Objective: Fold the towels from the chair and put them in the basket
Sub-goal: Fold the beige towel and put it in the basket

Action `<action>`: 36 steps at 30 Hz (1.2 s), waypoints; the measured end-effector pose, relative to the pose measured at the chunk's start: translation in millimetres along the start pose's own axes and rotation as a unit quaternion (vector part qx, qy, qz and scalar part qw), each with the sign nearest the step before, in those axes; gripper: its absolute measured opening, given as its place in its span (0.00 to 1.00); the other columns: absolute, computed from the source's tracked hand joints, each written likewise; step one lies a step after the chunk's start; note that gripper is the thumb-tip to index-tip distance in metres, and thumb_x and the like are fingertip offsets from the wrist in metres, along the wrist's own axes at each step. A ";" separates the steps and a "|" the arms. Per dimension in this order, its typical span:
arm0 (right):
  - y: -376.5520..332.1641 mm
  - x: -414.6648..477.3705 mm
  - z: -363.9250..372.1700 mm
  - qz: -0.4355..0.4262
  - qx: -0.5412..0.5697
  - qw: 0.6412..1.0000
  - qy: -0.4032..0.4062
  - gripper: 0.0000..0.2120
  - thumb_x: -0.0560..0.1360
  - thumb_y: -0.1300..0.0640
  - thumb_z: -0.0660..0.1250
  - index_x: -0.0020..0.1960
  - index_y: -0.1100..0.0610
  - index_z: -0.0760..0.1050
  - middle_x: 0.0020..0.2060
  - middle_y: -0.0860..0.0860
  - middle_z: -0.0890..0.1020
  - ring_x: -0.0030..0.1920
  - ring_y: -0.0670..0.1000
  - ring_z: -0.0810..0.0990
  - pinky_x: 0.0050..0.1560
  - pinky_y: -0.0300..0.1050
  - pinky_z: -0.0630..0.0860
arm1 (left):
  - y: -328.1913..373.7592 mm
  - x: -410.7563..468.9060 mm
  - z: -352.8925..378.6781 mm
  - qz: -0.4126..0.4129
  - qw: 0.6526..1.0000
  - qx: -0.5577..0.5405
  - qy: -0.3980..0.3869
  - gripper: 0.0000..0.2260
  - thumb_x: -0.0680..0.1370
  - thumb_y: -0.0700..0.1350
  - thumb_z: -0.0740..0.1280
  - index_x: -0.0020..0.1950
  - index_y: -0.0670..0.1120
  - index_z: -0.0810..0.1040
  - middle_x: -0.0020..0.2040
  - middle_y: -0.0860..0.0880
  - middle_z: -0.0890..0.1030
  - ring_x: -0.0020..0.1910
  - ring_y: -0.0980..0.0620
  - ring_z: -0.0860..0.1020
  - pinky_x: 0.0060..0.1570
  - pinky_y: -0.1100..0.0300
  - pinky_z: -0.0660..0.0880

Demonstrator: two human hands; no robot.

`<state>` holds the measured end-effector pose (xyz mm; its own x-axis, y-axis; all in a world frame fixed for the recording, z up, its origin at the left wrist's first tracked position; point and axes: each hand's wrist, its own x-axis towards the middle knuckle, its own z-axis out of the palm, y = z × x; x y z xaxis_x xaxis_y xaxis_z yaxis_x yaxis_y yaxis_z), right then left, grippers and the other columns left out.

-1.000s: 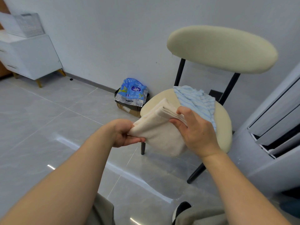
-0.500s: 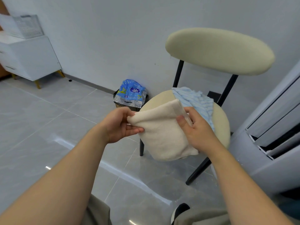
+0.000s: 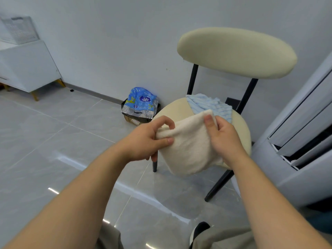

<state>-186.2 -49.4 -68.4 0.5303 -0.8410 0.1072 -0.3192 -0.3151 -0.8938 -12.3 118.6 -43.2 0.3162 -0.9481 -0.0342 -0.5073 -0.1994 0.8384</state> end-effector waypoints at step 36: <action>18.2 5.3 33.6 0.146 0.098 0.984 -0.038 0.40 0.63 0.19 0.61 0.44 0.58 0.73 0.40 0.54 0.79 0.44 0.54 0.78 0.49 0.54 0.77 | -25.4 3.6 13.8 -0.090 0.944 -0.233 0.214 0.17 0.70 0.50 0.77 0.54 0.55 0.76 0.51 0.47 0.81 0.45 0.50 0.79 0.42 0.53 0.78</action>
<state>-162.8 -44.8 -98.7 0.4980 -0.8454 -0.1932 -0.3124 0.0330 -0.9494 -9.4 116.9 -72.1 0.7100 -0.7016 -0.0602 -0.0370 -0.1225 0.9918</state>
